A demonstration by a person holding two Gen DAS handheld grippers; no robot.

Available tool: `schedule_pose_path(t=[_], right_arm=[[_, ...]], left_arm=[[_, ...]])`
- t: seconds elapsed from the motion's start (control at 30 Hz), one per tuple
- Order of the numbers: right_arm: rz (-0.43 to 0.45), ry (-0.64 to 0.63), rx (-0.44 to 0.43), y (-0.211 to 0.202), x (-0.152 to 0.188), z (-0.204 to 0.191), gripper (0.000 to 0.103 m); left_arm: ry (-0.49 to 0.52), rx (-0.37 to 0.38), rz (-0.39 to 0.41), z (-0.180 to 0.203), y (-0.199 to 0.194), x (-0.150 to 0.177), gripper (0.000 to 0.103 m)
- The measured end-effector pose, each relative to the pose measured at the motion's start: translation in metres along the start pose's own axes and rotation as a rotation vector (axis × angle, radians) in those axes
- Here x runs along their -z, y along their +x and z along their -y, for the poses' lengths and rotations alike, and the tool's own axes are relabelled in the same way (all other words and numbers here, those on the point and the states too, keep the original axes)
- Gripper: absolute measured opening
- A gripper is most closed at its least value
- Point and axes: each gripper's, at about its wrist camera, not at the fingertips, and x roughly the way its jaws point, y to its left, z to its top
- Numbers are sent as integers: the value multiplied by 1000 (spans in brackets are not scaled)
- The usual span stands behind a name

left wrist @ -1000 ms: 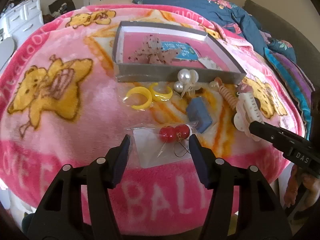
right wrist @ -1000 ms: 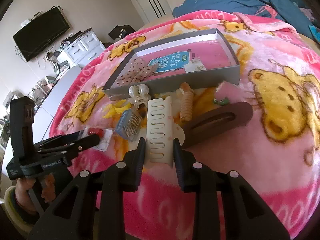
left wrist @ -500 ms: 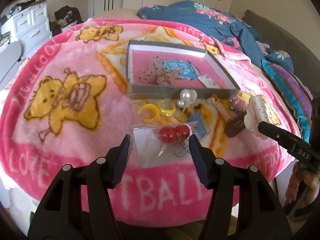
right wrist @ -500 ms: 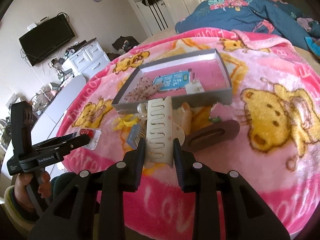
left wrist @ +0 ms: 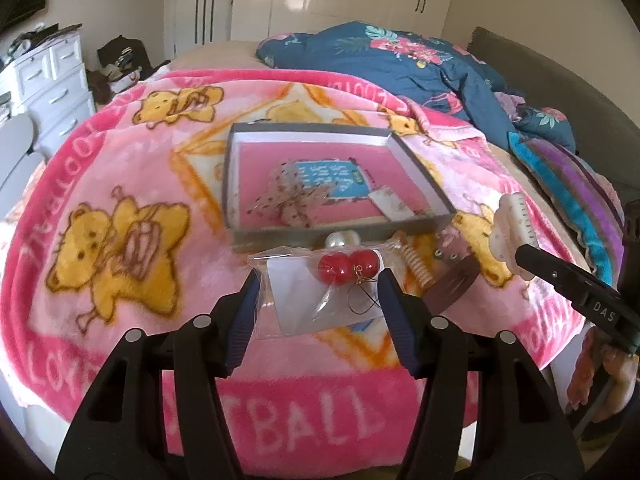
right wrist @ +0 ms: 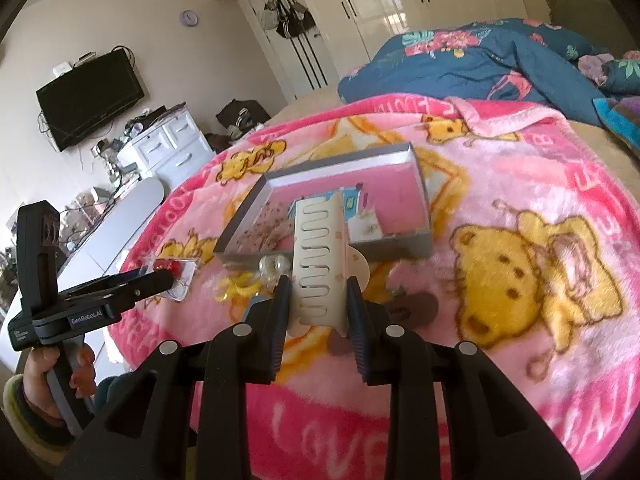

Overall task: Organize jewelry
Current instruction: 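Lower the red-earring bag into the tray with the left tool while the right tool places the white comb there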

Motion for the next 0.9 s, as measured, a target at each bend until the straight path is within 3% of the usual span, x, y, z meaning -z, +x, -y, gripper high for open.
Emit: schedule_pose_path(t=[0.57,0.9], right_arm=[[60,-3,26,-2,-36,18,27],[75,1,54,16,-62,32,27]], left_arm=[[60,50,-1,39,35,-38,50],[62,39,-16,40,67,-60,50]])
